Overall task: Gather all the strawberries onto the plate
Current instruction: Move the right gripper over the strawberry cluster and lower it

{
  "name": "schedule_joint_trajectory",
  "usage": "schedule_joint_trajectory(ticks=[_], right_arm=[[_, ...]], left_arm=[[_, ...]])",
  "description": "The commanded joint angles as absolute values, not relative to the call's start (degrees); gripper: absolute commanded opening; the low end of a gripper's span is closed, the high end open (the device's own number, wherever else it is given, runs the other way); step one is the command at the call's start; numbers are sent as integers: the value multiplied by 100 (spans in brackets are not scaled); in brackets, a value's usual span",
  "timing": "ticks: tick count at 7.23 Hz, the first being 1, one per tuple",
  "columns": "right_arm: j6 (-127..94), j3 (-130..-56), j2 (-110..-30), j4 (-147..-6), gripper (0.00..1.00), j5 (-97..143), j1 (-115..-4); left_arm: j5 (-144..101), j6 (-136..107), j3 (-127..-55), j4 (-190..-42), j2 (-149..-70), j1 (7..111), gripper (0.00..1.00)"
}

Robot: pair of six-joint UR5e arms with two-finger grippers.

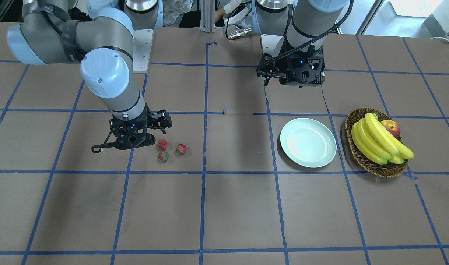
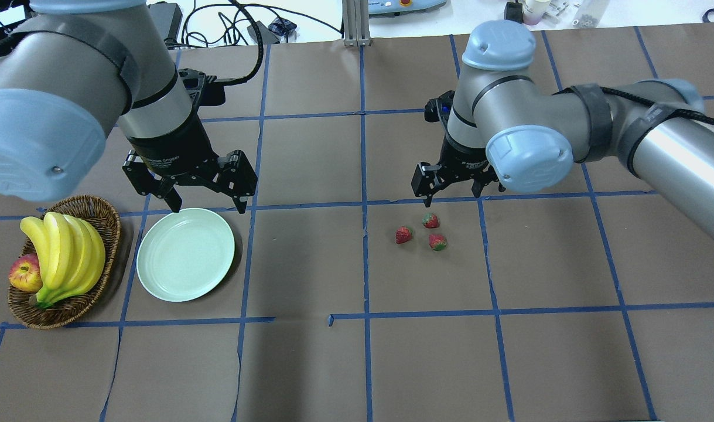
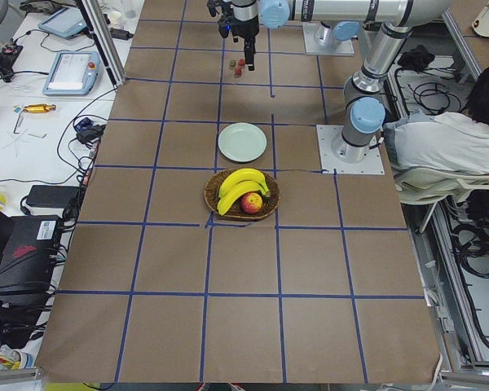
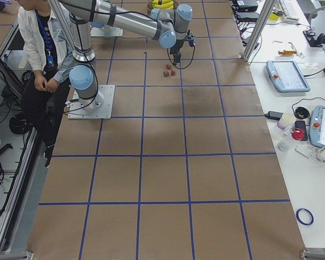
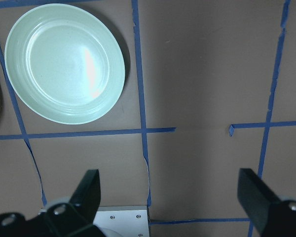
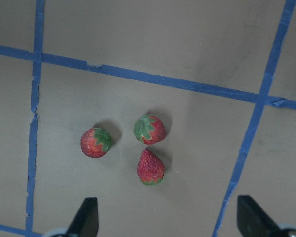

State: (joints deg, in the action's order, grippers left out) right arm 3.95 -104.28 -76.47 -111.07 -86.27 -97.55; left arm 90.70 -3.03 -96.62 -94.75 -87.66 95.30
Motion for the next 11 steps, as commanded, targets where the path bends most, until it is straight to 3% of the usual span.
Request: schedule_joint_trajectory(ticks=[1,3,4,5,6,11], right_arm=[[422,-10600,-7297,-11591,100,-8360,-9782],[580,-10600,-7032,-11742,100,-8419,-9774],[589,-10600,-6953,-11829,95,-8446,-9773],[580,-10600,-6891,-11856,83,-8446,-9773],[571,-10600,-6847,-11856,80,-8429,-9773],[589,-10600,-6557,-12032,81,-8446,-9773]], left_arm=[[9070,-308,-9668,-9483,-8771,9527,100],[9070,-325,-9677,-9483,-8780,9536,100],[9079,-325,-9677,-9492,-8789,9536,100],[9070,-325,-9677,-9492,-8789,9536,100],[9070,-351,-9729,-9483,-8789,9536,100],[9079,-360,-9800,-9475,-8789,9554,100]])
